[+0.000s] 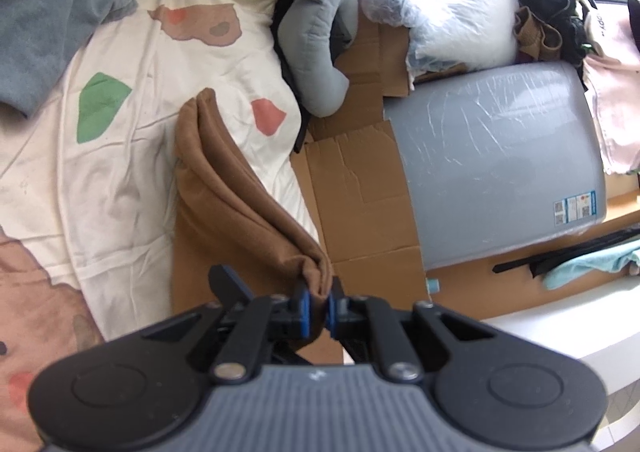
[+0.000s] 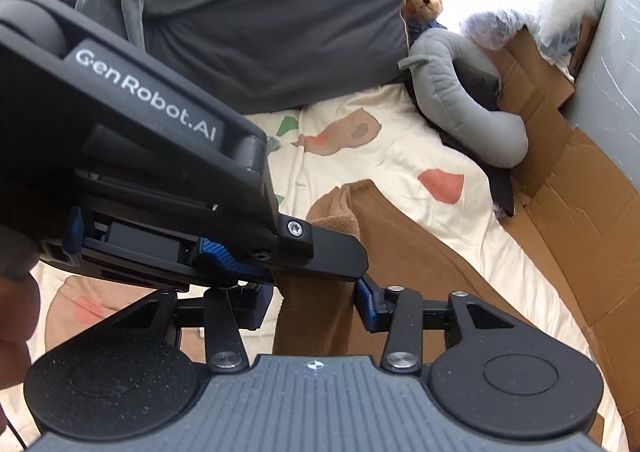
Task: Fold clothes
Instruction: 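Pinch the lifted shirt with the right gripper just below the left gripper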
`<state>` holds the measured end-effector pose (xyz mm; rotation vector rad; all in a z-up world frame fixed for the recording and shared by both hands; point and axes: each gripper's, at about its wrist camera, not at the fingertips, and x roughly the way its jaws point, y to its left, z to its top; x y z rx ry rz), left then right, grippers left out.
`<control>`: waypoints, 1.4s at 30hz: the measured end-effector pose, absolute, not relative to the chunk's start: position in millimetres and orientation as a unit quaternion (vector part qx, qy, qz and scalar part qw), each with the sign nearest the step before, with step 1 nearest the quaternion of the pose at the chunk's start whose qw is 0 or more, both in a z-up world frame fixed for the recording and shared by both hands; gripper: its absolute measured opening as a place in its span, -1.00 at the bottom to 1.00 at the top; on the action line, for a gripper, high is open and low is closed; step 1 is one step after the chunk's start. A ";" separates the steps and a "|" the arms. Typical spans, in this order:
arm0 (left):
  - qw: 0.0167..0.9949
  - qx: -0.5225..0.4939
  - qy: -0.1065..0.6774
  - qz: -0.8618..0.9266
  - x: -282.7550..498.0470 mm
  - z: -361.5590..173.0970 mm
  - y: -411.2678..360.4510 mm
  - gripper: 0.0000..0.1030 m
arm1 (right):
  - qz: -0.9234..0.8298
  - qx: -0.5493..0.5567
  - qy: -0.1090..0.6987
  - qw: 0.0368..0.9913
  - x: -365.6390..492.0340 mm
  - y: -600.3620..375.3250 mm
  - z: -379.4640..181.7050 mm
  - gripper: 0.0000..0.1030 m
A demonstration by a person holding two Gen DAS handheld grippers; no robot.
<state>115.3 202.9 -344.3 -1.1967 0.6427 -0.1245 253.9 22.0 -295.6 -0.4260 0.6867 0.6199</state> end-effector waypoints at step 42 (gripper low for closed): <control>0.789 -0.526 0.316 -0.015 147.6 -377.3 277.5 0.75 | 0.319 -0.186 0.343 0.864 261.9 7.3 -289.7 -0.91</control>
